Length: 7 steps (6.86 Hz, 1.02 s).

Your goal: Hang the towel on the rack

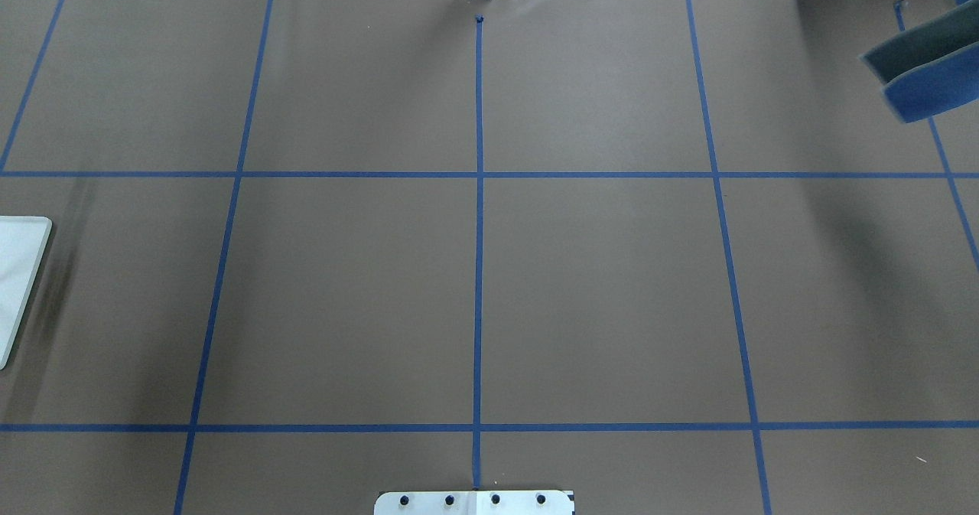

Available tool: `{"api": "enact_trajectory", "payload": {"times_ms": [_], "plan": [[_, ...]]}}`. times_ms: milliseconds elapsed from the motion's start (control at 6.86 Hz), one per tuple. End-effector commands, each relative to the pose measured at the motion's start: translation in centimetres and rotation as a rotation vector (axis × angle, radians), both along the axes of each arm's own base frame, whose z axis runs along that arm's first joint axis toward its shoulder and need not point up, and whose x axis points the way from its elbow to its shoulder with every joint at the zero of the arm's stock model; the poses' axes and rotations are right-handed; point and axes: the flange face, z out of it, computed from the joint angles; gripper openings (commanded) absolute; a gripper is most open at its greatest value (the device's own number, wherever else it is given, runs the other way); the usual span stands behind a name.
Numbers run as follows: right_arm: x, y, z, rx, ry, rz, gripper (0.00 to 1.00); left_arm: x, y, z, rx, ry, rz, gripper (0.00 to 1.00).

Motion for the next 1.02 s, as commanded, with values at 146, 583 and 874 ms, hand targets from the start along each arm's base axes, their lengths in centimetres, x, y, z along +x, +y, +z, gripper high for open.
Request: {"api": "enact_trajectory", "payload": {"times_ms": [146, 583, 874], "plan": [[-10.7, 5.0, -10.3, -0.051, -0.107, 0.067, 0.00, 7.0, -3.9, -11.0, -0.223, 0.251, -0.018, 0.98], [-15.6, 8.4, -19.6, -0.043, -0.141, 0.068, 0.00, 18.0, -8.6, -23.1, -0.644, 0.330, -0.076, 0.98], [-17.7, 9.7, -22.3, -0.053, -0.147, 0.081, 0.00, 18.4, -8.3, -20.8, -0.482, 0.378, -0.028, 0.98]]}}
